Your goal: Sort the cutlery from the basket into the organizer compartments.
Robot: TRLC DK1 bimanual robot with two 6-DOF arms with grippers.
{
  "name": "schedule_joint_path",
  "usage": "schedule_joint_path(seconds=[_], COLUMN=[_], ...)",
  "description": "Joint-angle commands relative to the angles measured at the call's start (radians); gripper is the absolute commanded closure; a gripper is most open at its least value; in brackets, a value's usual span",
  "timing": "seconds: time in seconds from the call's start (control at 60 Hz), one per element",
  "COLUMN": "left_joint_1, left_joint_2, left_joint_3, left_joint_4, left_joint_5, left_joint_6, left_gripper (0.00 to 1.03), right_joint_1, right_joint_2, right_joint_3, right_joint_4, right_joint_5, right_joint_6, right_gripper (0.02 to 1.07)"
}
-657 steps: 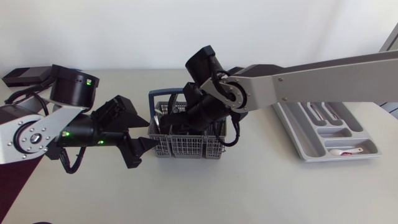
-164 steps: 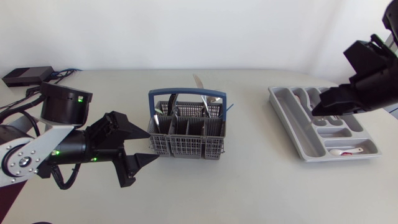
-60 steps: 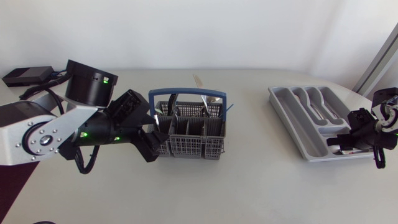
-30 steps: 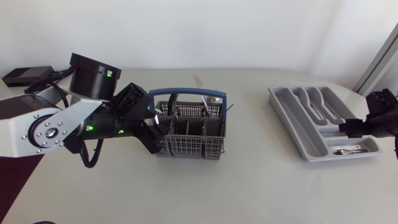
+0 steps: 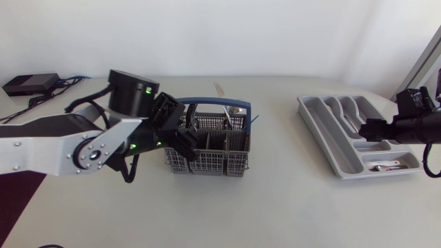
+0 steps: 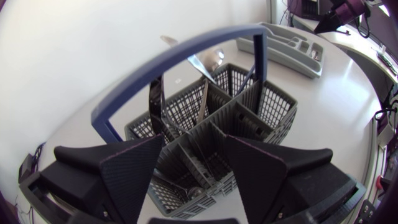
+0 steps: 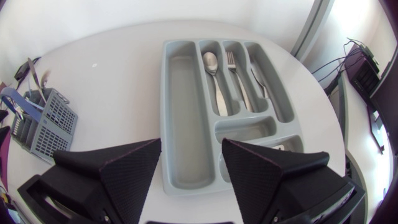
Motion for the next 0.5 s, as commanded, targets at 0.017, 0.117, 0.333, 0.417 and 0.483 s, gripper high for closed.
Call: schedule_joint_path(seconds=[0.017, 0.117, 0.333, 0.417, 0.483], left_joint_1=[-0.018, -0.023, -0.024, -0.037, -0.044], left_joint_2=[0.097, 0.151, 0.209, 0.236, 0.245], left_joint_3=[0.055, 0.096, 0.144, 0.159, 0.161], left_joint_4=[-0.006, -0.012, 0.002, 0.006, 0.012], left_joint_5=[-0.035, -0.081, -0.144, -0.181, -0.2], left_joint_6=[-0.055, -0.085, -0.127, -0.136, -0.147], left_gripper=[0.35, 0.36, 0.37, 0.37, 0.39], right_joint_1=[0.025, 0.04, 0.041, 0.041, 0.046], right_joint_2=[0.043, 0.066, 0.097, 0.106, 0.106], right_joint_3=[-0.024, -0.028, -0.045, -0.05, -0.054], right_joint_4=[0.031, 0.054, 0.092, 0.097, 0.106], right_joint_5=[-0.019, -0.035, -0.048, -0.048, -0.048], right_joint_6=[0.054, 0.064, 0.064, 0.066, 0.067], right_gripper=[0.35, 0.35, 0.35, 0.35, 0.35])
